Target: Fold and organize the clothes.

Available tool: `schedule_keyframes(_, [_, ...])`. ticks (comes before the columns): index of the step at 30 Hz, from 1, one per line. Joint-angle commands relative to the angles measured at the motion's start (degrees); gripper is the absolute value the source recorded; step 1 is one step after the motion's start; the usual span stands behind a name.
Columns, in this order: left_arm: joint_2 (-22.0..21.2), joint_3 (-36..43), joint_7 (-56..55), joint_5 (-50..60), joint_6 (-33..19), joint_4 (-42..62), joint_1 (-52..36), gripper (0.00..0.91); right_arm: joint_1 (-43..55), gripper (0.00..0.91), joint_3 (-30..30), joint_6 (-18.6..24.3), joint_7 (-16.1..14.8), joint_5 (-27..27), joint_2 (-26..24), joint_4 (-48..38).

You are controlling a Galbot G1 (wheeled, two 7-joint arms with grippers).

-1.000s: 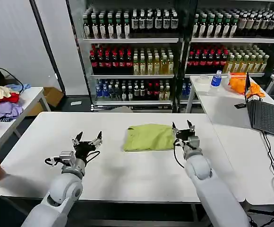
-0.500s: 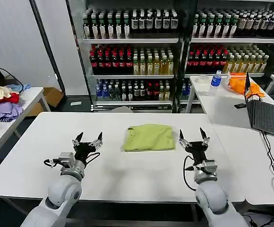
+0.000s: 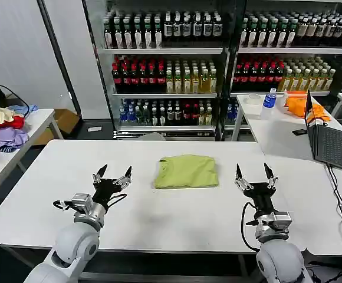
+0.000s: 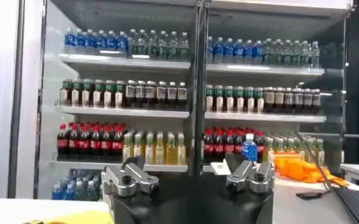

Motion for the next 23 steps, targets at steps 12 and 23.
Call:
schedule_keyframes(12, [3.4, -5.2, 5.3, 0.6, -0.4, -5.9, 6.3, 0.907, -4.4, 0.907, 1.5, -1.7, 0.1, -1.2, 0.0, 6.0])
schedule_keyframes(23, [3.3, -6.6, 5.9, 0.6, -1.3, -6.2, 6.8, 0.907, -3.1, 0.907, 1.2, -3.9, -0.1, 1.7, -0.2, 5.6])
